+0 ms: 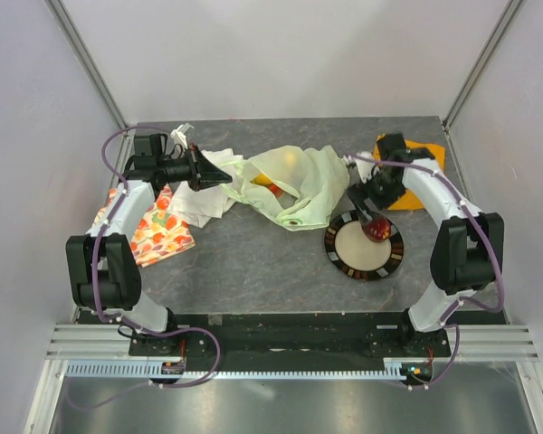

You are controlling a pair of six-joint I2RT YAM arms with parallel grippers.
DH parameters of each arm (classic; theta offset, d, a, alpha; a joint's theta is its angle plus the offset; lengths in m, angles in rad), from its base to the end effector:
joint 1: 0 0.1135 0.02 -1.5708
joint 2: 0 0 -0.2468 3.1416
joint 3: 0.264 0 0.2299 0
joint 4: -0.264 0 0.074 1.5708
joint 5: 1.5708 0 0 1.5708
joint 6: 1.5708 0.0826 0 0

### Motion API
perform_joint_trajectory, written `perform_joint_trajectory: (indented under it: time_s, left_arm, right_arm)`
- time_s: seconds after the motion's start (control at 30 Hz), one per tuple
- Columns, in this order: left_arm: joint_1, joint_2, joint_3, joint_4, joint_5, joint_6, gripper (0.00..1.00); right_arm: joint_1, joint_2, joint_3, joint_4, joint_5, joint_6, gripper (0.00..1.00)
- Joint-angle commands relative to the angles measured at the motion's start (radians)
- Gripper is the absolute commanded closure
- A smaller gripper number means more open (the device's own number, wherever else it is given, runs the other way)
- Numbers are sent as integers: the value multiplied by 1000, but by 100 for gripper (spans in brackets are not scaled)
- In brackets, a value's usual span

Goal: Take the fake fruits out of the plastic bag
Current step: Place the fake fruit on the plate, then adjust the plastic bag at the center of the board.

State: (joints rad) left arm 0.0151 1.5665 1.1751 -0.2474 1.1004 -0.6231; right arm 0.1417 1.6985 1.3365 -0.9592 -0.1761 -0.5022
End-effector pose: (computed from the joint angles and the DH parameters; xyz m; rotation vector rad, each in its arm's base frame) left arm 0.3375 -0.0685 0.2646 -0.0436 2.1972 -1.5452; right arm 0.3134 0.0593 0.1853 -0.9348 2.7024 0.1840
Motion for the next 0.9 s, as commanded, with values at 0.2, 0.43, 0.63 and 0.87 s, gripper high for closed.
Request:
perform_joint_trajectory:
  time_s: [0.2,0.43,0.63,0.87]
  left_arm:
    - [-66,-77,-81,13,15,0,98]
    - [-70,-69,-32,13,16,-18,98]
    - [-67,-77,-34,49,29,-78,98]
    - [-67,-60,-38,71,38,-98,98]
  right_arm:
    - [306,75,627,-130,-301,-12,13]
    - [424,259,684,-66,-353,-19,54]
    - [438,381,690,60,-284,54,63]
    - [443,527,794,112,-244,154,63]
